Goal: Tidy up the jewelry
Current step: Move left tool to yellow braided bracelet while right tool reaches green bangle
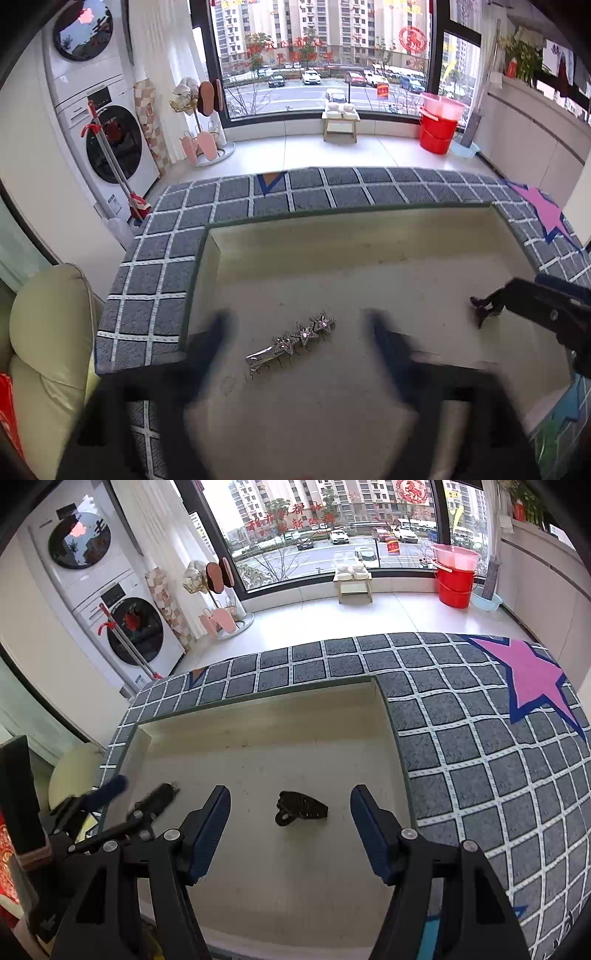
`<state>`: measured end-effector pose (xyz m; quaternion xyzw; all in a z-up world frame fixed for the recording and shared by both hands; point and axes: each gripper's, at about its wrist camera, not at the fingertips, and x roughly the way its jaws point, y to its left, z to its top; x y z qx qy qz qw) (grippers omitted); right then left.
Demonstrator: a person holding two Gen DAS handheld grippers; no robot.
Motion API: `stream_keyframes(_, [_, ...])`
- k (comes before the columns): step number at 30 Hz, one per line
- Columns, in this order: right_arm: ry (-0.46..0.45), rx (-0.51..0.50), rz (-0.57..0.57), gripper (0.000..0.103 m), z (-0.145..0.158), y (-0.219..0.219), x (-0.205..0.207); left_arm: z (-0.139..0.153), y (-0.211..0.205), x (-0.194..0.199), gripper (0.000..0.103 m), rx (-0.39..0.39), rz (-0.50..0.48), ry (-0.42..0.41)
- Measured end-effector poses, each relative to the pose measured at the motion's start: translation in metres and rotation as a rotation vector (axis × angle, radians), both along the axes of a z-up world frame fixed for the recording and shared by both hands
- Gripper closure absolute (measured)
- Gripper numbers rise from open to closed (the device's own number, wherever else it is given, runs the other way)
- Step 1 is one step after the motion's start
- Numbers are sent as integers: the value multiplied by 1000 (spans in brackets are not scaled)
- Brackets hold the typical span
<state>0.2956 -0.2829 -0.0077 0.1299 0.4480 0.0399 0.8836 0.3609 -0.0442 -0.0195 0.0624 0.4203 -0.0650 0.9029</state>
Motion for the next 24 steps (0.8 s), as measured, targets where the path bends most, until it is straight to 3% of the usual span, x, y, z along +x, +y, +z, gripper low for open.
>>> stream_keyframes(2, [-6, 2, -6, 32, 4, -2, -5, 8, 1, -5, 0, -1, 0, -46])
stream_keyframes(5, [-13, 20, -21, 24, 9, -7, -15, 18, 4, -11, 0, -1, -10, -61])
stream_keyframes(12, [-78, 67, -32, 16, 30, -19, -49, 44, 25, -45, 0, -57, -30, -96])
stream_keyframes(13, [-89, 70, -28, 13, 34, -20, -54, 45, 27, -48, 0, -59, -39, -89])
stream_keyframes(14, [-97, 73, -25, 0, 36, -19, -59, 46, 30, -55, 0, -57, -45, -84])
stream_keyframes(18, [-146, 79, -22, 0, 47, -22, -84, 46, 40, -82, 0, -39, -39, -96])
stream_keyframes(22, [-114, 56, -26, 0, 49, -22, -102, 45, 55, -109, 0, -24, -4, -125])
stream_keyframes(24, [-86, 55, -20, 0, 47, -22, -111, 39, 61, -117, 0, -30, -1, -93])
